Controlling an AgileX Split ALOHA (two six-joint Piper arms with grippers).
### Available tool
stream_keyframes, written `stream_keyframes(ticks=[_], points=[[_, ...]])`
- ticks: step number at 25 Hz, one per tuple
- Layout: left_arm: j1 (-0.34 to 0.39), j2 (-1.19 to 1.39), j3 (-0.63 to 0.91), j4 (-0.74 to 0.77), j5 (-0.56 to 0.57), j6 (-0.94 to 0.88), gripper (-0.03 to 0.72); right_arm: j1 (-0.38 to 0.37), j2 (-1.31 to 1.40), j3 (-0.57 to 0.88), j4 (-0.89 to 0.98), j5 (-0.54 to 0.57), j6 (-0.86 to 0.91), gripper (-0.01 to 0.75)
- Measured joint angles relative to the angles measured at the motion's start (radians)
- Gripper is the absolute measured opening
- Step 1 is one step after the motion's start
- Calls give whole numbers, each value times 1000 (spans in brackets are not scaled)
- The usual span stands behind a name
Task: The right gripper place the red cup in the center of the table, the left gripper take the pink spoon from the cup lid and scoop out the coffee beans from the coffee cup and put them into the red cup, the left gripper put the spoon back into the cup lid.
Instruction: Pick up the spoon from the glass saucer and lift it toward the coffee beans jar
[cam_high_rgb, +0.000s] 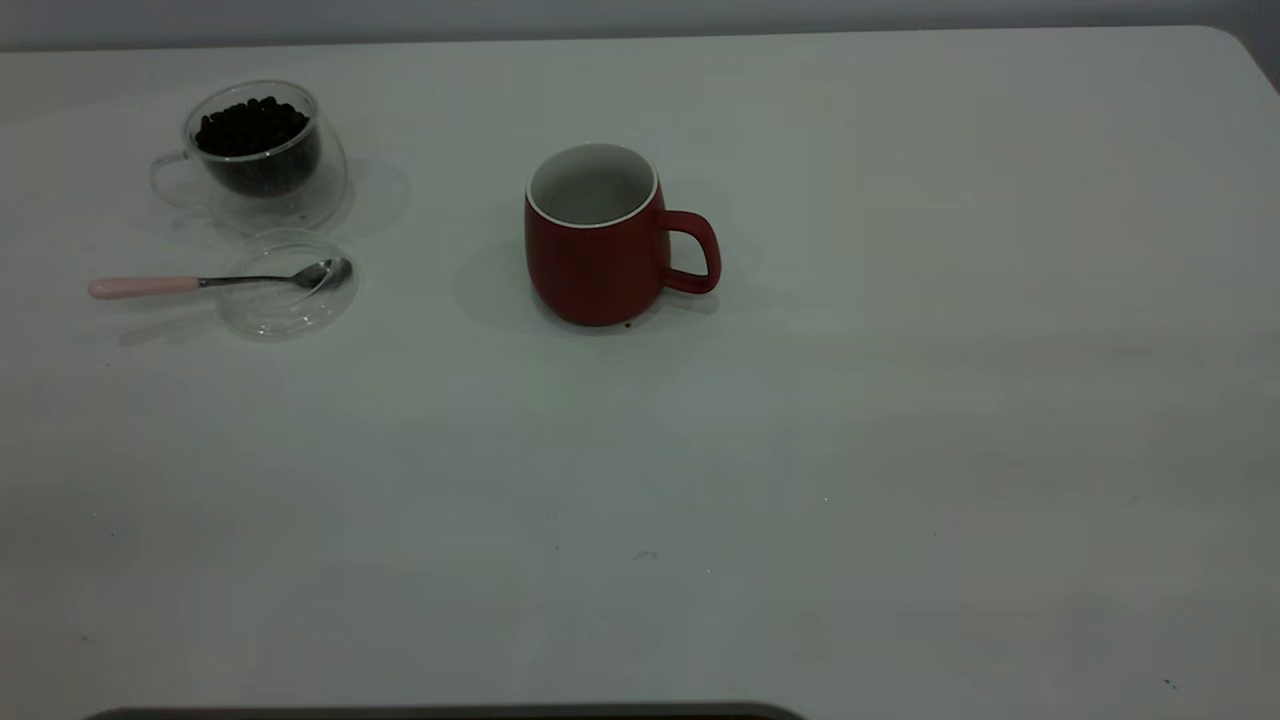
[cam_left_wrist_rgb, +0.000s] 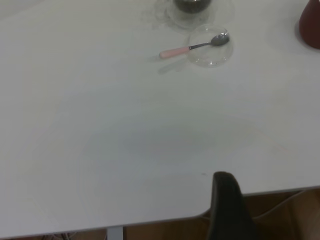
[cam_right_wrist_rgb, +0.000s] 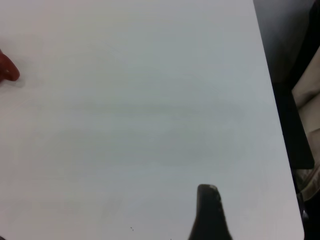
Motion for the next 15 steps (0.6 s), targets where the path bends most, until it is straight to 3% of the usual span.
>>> stream_keyframes(ticks=[4, 9, 15], points=[[0, 80, -15, 0, -50, -16, 498, 0, 0, 0, 0, 0, 1, 583], [0, 348, -42, -1, -197, -53, 498, 0, 0, 0, 0, 0, 1, 583], [0, 754, -87, 0, -481, -168, 498, 0, 0, 0, 0, 0, 1, 583]])
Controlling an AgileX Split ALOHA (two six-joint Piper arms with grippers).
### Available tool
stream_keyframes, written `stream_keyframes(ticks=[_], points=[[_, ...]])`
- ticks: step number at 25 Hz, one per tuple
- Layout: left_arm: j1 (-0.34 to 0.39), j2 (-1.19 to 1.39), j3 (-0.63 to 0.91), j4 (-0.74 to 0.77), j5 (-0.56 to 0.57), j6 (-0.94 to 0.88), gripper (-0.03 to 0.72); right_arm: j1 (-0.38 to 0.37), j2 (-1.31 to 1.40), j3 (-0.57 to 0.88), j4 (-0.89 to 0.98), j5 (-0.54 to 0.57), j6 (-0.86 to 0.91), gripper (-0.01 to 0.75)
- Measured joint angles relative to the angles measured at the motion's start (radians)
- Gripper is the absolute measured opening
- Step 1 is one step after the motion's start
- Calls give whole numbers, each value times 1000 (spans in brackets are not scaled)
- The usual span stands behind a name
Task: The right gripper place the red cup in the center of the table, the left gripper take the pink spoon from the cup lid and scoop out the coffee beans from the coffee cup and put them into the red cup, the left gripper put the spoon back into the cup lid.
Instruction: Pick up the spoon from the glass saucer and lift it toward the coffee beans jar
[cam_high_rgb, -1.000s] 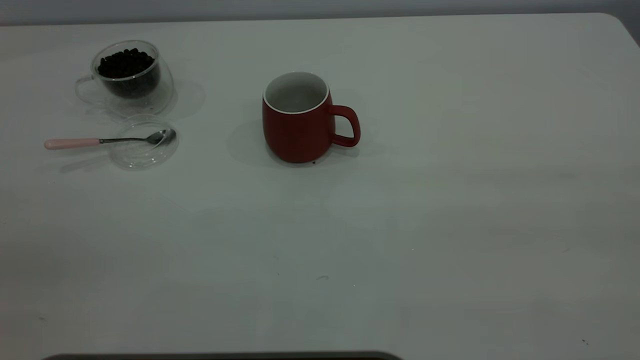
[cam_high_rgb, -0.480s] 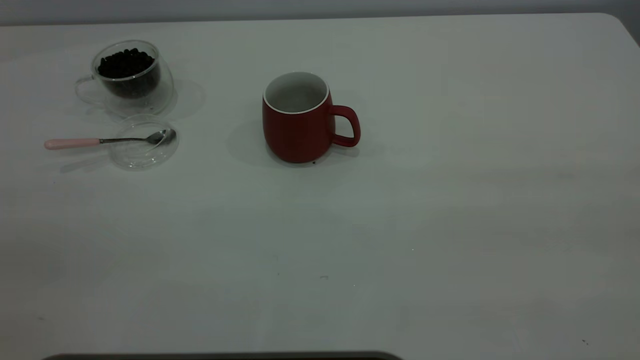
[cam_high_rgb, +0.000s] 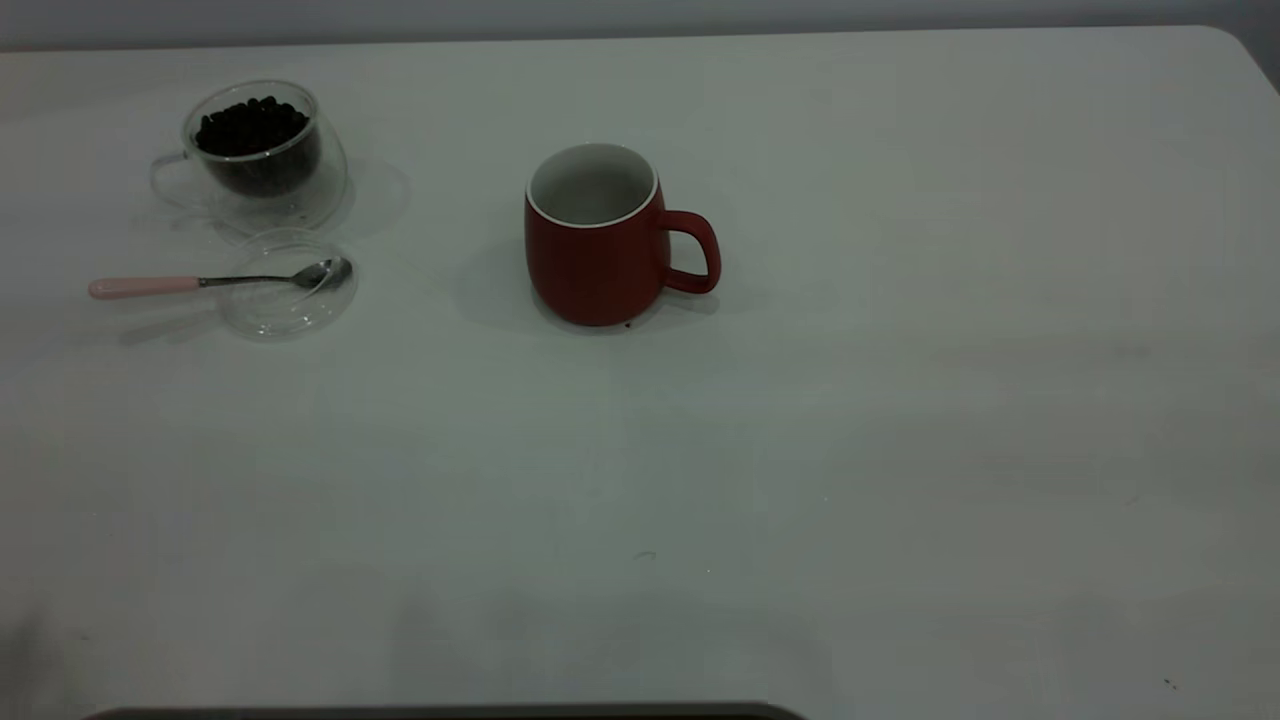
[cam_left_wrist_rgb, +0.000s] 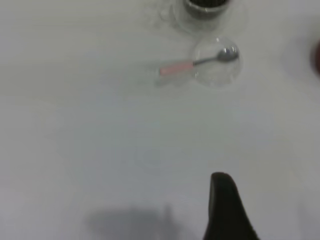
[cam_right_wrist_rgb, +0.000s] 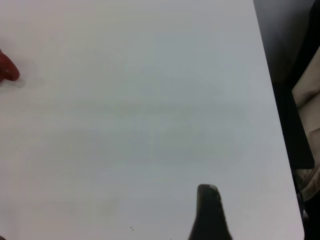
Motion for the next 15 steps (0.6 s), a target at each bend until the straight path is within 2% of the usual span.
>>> stream_keyframes(ticks=[4, 7, 15], points=[[0, 269, -80, 0, -120, -59, 498, 0, 0, 0, 0, 0, 0, 583], [7, 461, -170, 1, -156, -64, 498, 0, 0, 0, 0, 0, 0, 581], [161, 813, -306, -68, -244, -67, 491, 0, 0, 0, 0, 0, 0, 582]])
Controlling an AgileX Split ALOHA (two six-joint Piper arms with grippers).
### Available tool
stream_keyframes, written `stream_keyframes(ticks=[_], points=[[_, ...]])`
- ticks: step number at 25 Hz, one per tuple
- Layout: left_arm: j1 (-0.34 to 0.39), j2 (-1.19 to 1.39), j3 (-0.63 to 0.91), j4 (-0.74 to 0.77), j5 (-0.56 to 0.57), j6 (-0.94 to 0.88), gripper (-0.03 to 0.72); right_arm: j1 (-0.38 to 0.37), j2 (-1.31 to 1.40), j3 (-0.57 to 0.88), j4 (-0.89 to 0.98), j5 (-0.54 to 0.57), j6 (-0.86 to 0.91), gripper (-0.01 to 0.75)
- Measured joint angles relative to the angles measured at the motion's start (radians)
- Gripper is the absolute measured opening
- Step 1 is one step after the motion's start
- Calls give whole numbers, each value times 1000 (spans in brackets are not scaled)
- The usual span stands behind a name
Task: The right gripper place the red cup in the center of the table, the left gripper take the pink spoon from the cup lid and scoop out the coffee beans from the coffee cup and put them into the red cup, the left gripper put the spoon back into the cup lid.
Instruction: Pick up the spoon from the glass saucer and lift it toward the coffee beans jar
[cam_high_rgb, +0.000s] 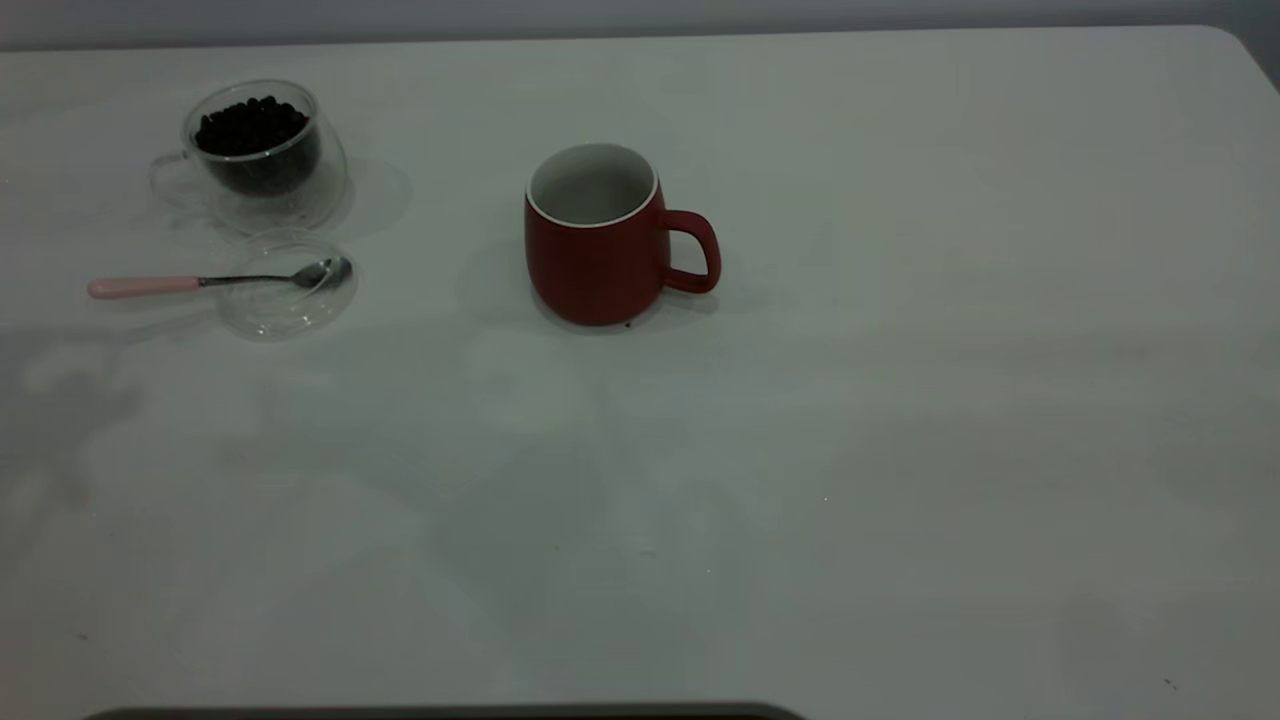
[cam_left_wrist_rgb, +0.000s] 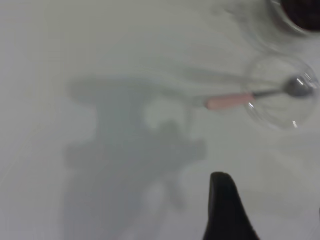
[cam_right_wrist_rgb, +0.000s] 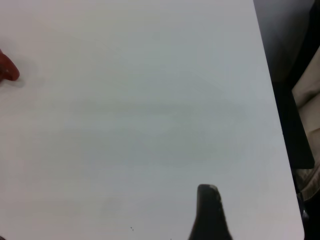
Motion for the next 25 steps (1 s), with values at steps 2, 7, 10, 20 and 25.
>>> stream_keyframes(ticks=[2, 7, 10, 20, 25], points=[[36, 73, -20, -21, -18, 16, 479, 0, 0, 0, 0, 0, 0, 582], [105, 252, -72, -61, -41, 61, 460, 0, 0, 0, 0, 0, 0, 582], [135, 359, -138, -93, -26, 125, 461, 0, 0, 0, 0, 1, 0, 582], [253, 669, -461, -439, 247, 629, 461, 0, 0, 0, 0, 1, 0, 581], [315, 817, -526, -710, 419, 891, 461, 0, 0, 0, 0, 1, 0, 581]])
